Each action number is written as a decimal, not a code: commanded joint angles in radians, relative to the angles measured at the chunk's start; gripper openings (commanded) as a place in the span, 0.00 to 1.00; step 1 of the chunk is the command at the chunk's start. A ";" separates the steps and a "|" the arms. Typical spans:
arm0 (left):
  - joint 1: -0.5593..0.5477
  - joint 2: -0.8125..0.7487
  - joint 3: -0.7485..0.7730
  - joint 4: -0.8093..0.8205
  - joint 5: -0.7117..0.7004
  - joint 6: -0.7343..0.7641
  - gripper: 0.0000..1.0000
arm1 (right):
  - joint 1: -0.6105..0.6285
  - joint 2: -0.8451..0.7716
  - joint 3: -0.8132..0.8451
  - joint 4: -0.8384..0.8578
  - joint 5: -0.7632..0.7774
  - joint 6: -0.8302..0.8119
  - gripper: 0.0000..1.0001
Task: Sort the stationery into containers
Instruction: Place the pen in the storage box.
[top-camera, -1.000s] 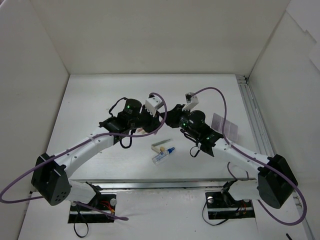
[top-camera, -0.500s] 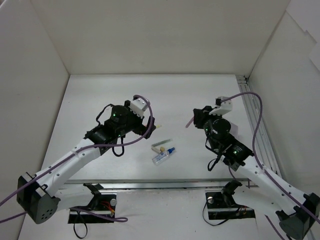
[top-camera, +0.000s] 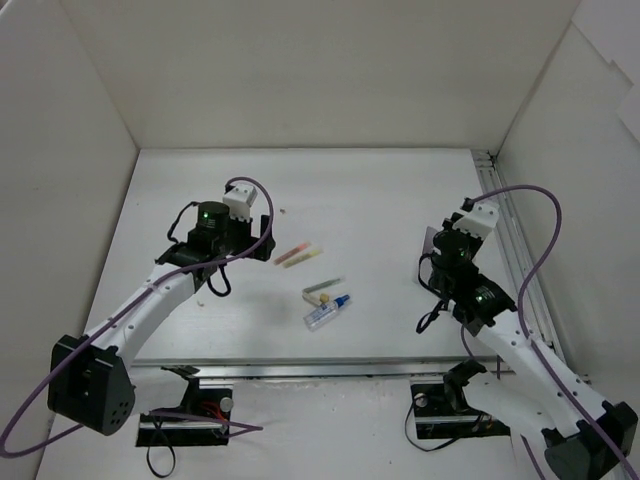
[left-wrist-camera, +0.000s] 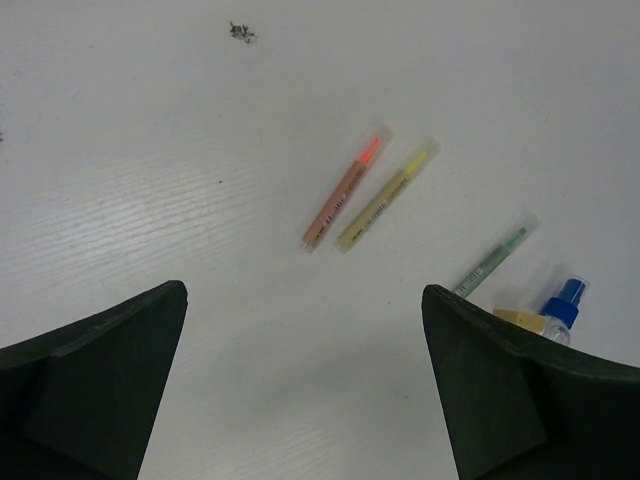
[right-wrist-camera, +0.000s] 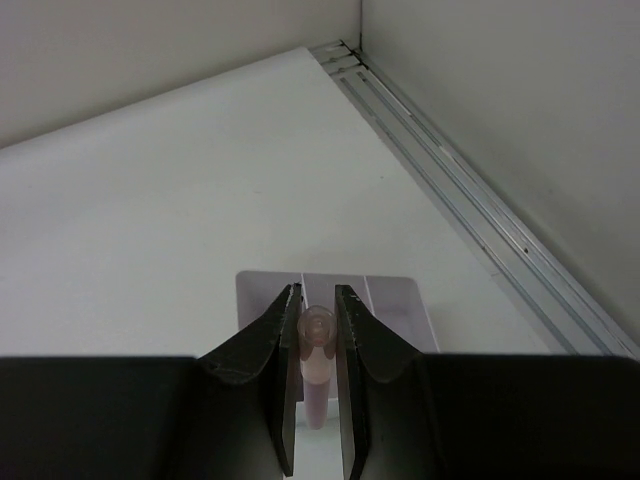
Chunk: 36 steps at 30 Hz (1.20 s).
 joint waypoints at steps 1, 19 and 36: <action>0.010 0.023 0.063 0.049 0.037 -0.022 1.00 | -0.056 0.071 0.021 0.115 0.036 -0.025 0.00; 0.061 0.322 0.229 0.000 0.089 0.070 1.00 | -0.194 0.218 -0.016 0.185 -0.276 0.119 0.47; -0.085 0.702 0.543 -0.232 -0.102 0.191 1.00 | -0.208 -0.039 -0.030 0.062 -0.345 0.112 0.98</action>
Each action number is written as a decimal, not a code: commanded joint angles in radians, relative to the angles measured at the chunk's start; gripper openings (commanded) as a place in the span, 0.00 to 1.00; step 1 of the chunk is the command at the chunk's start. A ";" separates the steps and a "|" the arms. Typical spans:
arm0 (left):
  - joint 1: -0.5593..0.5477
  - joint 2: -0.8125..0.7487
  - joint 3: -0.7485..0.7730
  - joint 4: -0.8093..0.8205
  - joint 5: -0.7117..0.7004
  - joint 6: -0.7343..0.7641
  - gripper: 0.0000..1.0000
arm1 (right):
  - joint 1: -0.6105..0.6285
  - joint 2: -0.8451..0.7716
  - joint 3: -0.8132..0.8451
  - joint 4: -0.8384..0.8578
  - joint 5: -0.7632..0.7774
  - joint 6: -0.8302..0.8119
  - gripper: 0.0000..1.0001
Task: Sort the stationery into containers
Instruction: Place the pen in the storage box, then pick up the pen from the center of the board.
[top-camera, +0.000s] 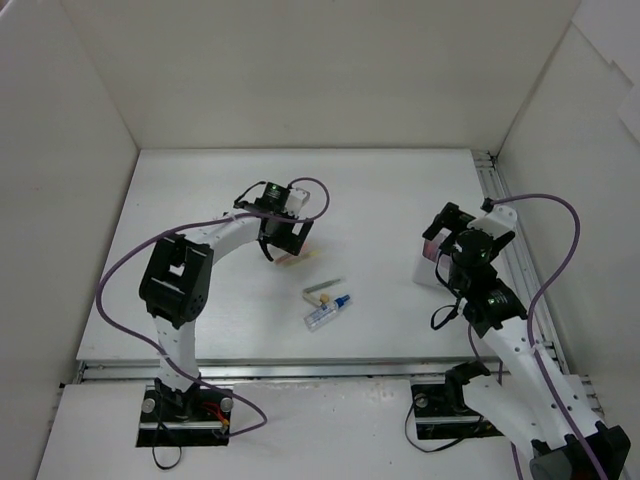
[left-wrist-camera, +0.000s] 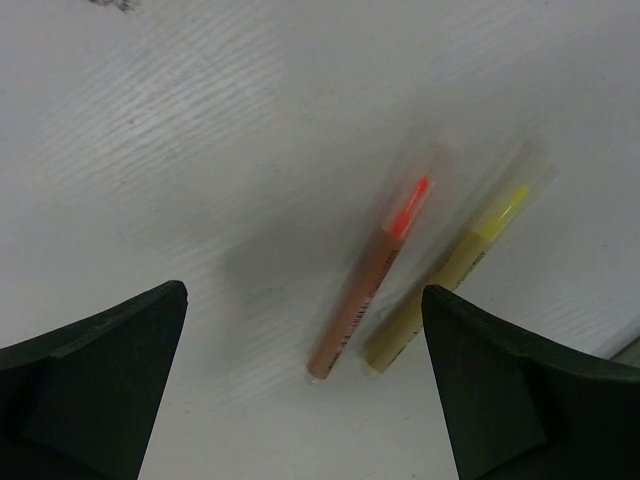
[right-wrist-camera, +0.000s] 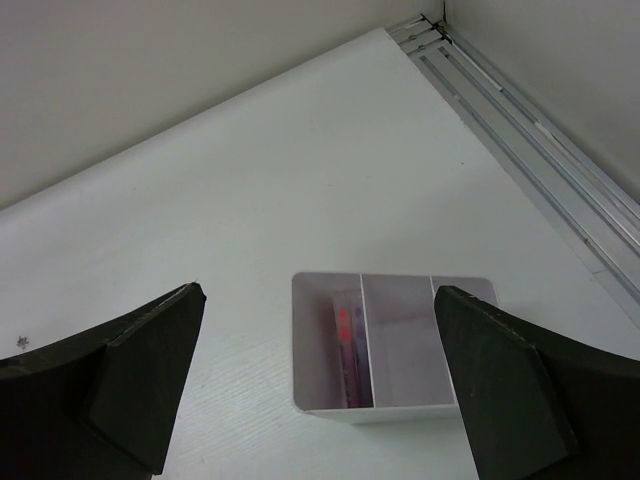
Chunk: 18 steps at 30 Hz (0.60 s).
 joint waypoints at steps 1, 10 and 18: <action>-0.025 0.013 0.073 -0.066 -0.085 0.028 1.00 | -0.007 -0.011 0.010 0.008 -0.010 -0.002 0.98; -0.025 0.018 0.052 -0.057 -0.089 0.023 0.99 | -0.007 -0.040 -0.001 -0.014 -0.024 -0.007 0.98; -0.034 0.099 0.115 -0.097 -0.119 0.014 0.89 | -0.009 -0.048 -0.005 -0.017 -0.033 -0.011 0.98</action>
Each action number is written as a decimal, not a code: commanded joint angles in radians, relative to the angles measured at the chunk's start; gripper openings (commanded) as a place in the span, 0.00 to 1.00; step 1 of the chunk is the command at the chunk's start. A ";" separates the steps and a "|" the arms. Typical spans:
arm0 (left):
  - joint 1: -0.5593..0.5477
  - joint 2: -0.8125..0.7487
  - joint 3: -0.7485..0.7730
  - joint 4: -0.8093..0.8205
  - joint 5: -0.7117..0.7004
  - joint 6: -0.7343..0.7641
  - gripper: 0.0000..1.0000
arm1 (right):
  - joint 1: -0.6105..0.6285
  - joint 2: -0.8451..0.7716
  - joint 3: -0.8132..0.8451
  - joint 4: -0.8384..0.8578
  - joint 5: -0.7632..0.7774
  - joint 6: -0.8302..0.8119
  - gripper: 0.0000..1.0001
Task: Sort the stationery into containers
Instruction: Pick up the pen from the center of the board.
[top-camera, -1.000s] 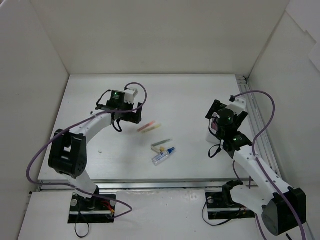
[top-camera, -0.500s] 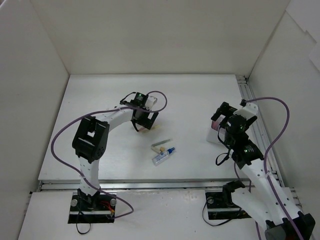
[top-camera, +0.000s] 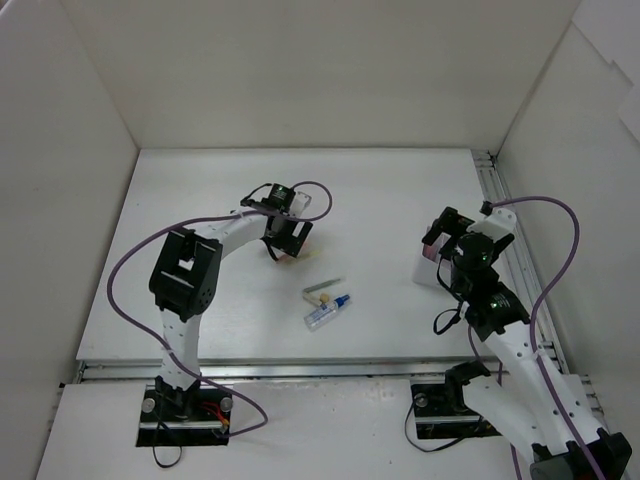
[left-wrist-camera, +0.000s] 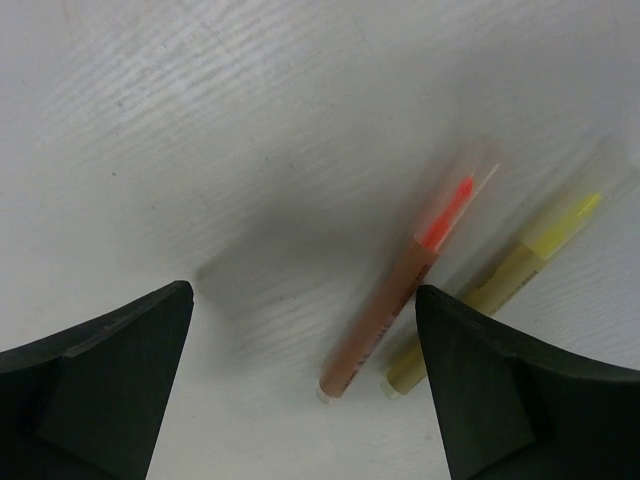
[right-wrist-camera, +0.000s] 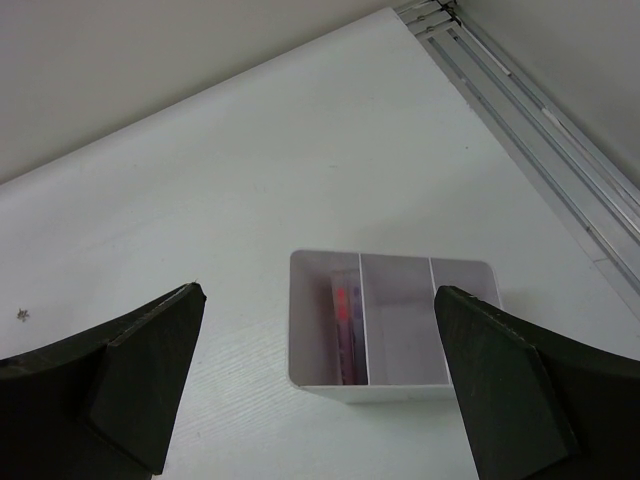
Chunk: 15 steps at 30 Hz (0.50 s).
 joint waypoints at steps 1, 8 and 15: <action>-0.005 0.009 0.068 -0.032 -0.040 0.004 0.87 | -0.007 -0.013 0.001 0.042 0.004 -0.010 0.98; -0.024 0.037 0.076 -0.035 -0.016 0.009 0.66 | -0.005 -0.029 -0.007 0.042 0.007 -0.007 0.98; -0.024 0.086 0.122 -0.065 0.013 0.005 0.38 | -0.007 -0.053 -0.008 0.035 0.007 -0.008 0.98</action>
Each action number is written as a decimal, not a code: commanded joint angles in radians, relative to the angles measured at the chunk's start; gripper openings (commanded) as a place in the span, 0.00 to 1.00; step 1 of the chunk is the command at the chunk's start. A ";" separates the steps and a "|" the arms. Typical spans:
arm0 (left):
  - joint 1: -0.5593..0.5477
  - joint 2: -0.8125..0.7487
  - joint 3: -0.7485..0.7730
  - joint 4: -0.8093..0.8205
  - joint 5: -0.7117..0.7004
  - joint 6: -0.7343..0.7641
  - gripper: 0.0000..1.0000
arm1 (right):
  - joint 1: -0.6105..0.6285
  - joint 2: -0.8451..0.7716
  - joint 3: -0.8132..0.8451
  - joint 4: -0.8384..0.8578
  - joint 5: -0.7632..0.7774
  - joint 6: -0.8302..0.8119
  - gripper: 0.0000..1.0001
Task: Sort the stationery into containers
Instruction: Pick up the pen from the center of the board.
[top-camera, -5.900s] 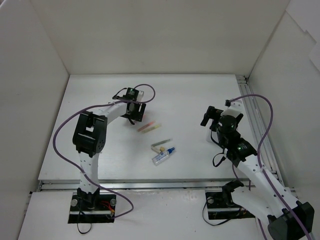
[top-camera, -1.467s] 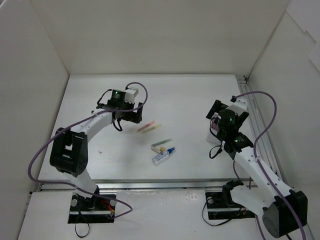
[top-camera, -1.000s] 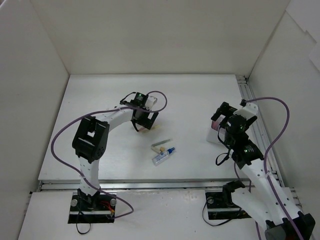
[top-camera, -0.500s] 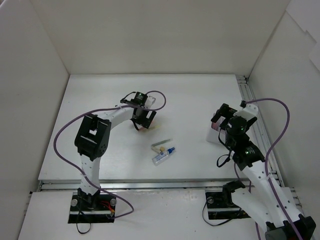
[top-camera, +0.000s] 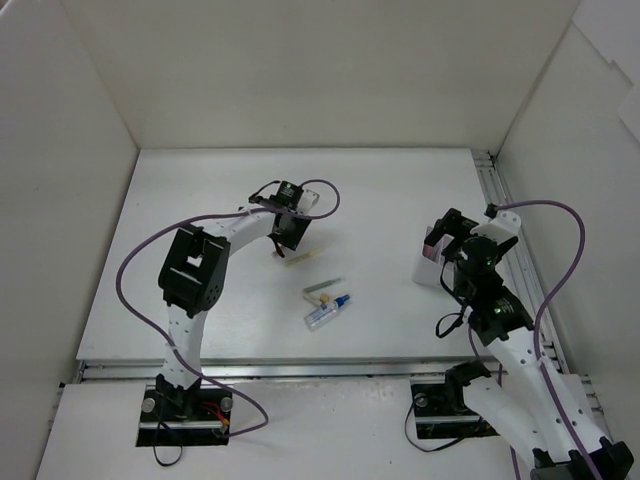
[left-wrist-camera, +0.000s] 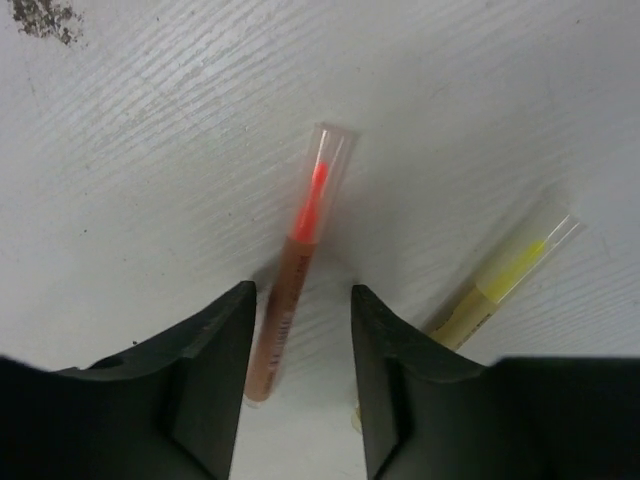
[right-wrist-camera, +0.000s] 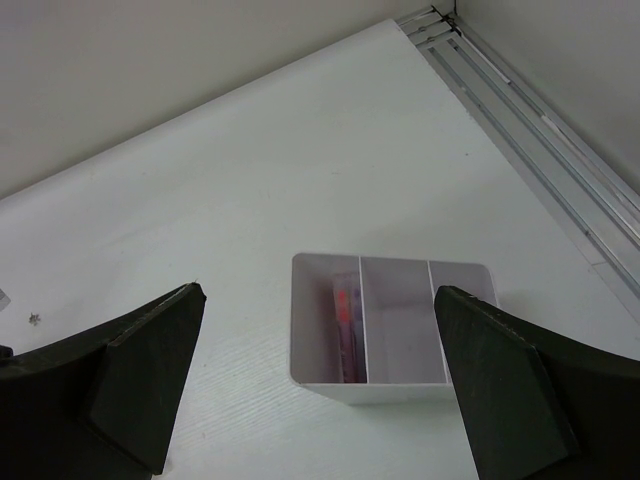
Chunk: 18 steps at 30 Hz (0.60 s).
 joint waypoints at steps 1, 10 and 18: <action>-0.004 0.019 0.033 -0.041 0.007 0.005 0.35 | -0.008 -0.018 -0.005 0.038 0.005 -0.010 0.98; 0.036 0.020 0.051 -0.032 0.005 -0.019 0.00 | -0.008 -0.067 0.001 0.021 -0.100 -0.025 0.98; 0.036 -0.145 0.108 -0.015 -0.052 0.001 0.00 | -0.008 0.009 0.057 0.047 -0.408 -0.039 0.98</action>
